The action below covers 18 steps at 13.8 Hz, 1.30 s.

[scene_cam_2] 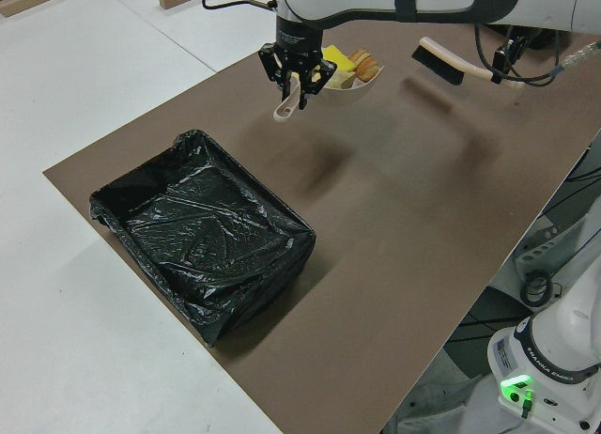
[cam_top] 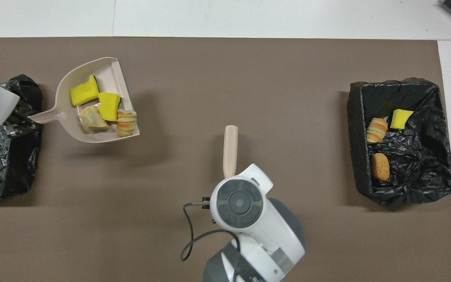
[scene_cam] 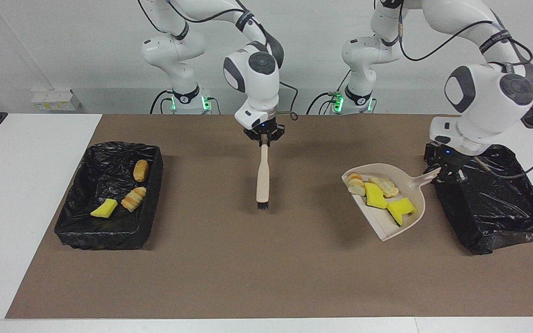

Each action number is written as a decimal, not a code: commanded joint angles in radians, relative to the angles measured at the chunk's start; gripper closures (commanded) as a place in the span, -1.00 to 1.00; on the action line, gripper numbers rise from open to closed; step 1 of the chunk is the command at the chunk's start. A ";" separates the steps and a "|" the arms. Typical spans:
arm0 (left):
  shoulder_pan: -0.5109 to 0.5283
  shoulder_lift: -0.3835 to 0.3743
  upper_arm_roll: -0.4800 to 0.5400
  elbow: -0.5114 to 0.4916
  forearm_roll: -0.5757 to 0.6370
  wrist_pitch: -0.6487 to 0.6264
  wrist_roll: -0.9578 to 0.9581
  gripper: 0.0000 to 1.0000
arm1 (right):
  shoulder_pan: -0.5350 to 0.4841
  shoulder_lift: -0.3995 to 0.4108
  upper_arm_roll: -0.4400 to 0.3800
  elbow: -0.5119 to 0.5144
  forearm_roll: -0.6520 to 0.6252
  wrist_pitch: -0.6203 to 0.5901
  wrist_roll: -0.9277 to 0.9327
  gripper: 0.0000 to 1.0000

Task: Sweep and dump trash in bin
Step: 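Carry the loaded dustpan with the left gripper and tip it into the bin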

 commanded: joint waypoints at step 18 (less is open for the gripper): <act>0.125 0.005 -0.003 0.015 1.087 -0.076 0.027 1.00 | 0.277 0.032 -0.017 -0.034 0.017 0.051 0.203 -0.22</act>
